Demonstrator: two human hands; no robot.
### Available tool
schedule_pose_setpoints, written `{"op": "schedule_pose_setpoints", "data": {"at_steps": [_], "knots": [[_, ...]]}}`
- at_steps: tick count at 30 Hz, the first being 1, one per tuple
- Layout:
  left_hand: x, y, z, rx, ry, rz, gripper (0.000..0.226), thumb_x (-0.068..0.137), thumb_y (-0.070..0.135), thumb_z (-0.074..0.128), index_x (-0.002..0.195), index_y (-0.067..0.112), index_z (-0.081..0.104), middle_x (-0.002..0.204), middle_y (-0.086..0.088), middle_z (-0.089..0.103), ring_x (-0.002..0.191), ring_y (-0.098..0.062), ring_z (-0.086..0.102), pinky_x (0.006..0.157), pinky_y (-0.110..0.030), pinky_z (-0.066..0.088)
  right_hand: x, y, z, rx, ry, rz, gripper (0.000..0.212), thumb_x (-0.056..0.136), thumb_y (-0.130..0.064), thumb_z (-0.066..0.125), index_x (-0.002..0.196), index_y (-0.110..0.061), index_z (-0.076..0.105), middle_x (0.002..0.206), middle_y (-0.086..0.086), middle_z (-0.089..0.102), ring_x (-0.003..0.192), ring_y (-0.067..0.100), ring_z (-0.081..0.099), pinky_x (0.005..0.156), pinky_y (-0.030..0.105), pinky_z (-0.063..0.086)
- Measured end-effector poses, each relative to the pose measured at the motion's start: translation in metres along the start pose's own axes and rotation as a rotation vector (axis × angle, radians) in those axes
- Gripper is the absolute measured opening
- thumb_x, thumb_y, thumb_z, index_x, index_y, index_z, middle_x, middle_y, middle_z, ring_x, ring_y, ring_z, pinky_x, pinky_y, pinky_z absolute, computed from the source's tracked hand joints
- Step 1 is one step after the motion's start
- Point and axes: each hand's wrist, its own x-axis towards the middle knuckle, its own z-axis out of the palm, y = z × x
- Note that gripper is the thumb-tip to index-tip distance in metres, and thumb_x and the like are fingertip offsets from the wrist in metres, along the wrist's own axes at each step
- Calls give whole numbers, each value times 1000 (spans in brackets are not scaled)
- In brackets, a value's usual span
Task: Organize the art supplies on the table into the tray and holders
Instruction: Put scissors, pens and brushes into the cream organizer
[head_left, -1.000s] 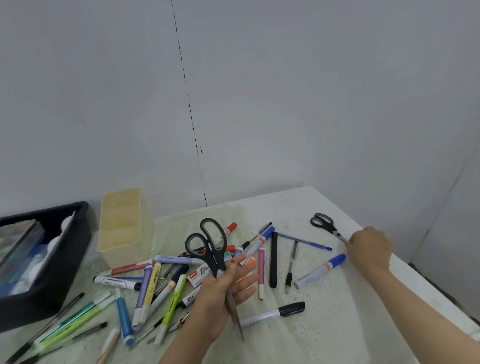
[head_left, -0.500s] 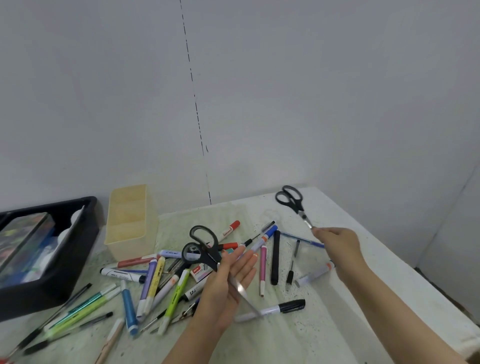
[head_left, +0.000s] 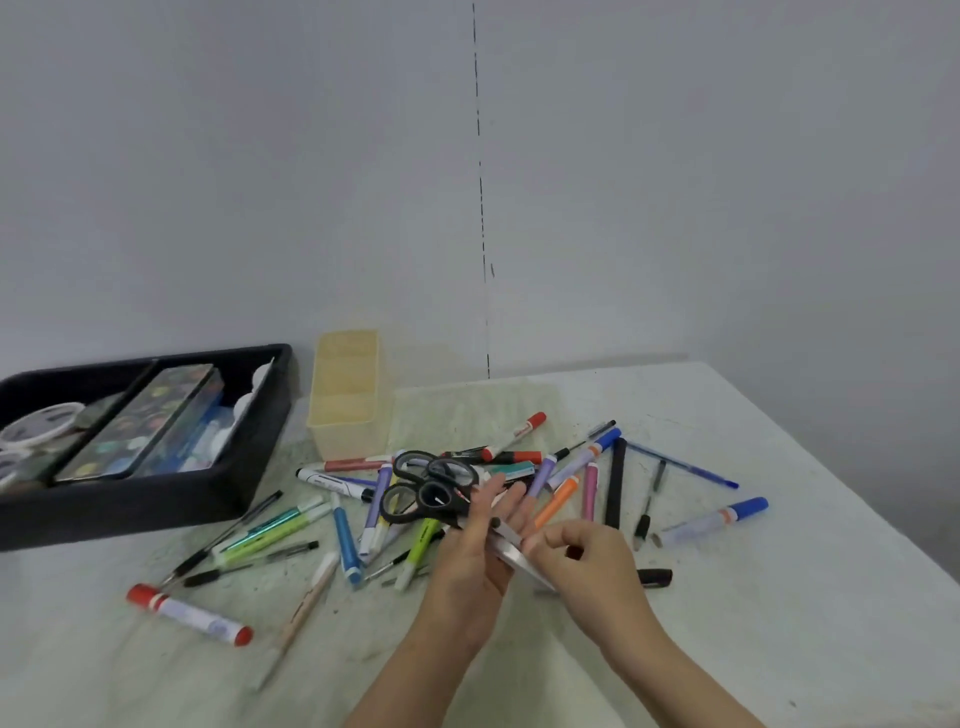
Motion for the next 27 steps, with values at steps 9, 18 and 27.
{"op": "schedule_pose_setpoints", "data": {"at_steps": [9, 18, 27], "knots": [[-11, 33, -42, 101, 6, 84, 34, 98, 29, 35, 108, 8, 60, 101, -2, 72, 93, -11, 69, 69, -19, 56, -15, -10, 54, -80, -81, -173, 26, 74, -12, 70, 51, -25, 67, 67, -1, 66, 66, 12, 58, 64, 28, 46], [-22, 92, -86, 204, 156, 108, 27, 97, 21, 42, 105, 5, 62, 91, -8, 74, 58, -12, 66, 51, -22, 54, 4, -3, 82, -343, -32, -278, 21, 84, -22, 62, 70, -36, 67, 77, -11, 62, 78, 6, 56, 72, 18, 43], [-24, 156, -112, 275, 253, 109, 25, 95, 23, 50, 95, 2, 64, 71, -6, 72, 33, -7, 41, 36, -16, 40, 26, 20, 106, -867, -164, -406, 61, 81, -59, 21, 137, -46, 42, 152, -5, 31, 142, 18, 24, 110, 48, 12]]}}
